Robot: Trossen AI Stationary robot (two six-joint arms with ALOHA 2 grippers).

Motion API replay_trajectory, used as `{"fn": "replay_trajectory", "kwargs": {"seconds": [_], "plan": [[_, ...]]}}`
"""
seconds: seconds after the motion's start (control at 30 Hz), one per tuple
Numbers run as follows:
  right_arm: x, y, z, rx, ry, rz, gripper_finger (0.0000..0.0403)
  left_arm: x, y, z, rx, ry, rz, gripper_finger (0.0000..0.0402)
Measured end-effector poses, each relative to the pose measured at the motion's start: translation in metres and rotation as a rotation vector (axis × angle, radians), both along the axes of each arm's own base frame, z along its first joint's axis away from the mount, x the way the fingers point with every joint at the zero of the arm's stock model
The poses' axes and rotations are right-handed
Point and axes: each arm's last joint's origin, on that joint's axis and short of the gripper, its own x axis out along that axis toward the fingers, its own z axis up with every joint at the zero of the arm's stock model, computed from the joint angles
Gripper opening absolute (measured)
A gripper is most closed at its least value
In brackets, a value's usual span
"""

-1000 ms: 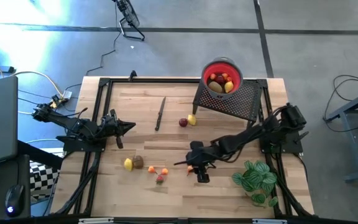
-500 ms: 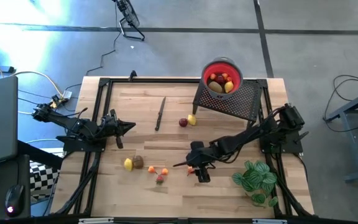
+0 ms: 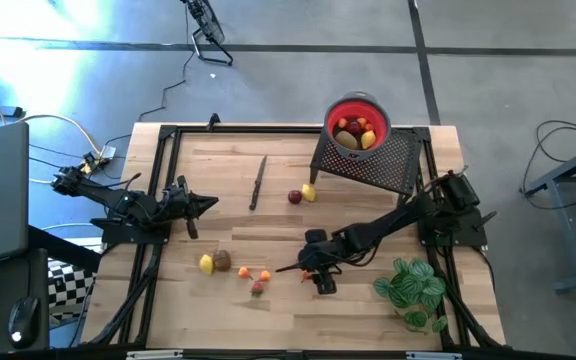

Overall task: Pick & Place Fruit
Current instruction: Put the orange pear into the red strainer bowl on the shelf

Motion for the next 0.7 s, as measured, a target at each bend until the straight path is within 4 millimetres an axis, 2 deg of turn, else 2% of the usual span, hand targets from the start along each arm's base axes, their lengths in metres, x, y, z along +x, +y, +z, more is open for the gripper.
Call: {"fn": "replay_trajectory", "kwargs": {"seconds": [0.17, 0.37, 0.7], "plan": [[0.002, 0.001, -0.001, 0.005, -0.009, 0.002, 0.0237, 0.0, 0.0, 0.0, 0.007, 0.002, -0.001, 0.0], [0.005, 0.002, -0.019, 0.008, 0.02, 0.009, 0.0237, 0.0, 0.0, 0.0, 0.02, 0.007, -0.002, 0.0], [0.005, 0.003, -0.02, 0.009, 0.02, 0.012, 0.0237, 0.0, 0.0, 0.0, 0.022, 0.01, -0.002, 0.0]]}}
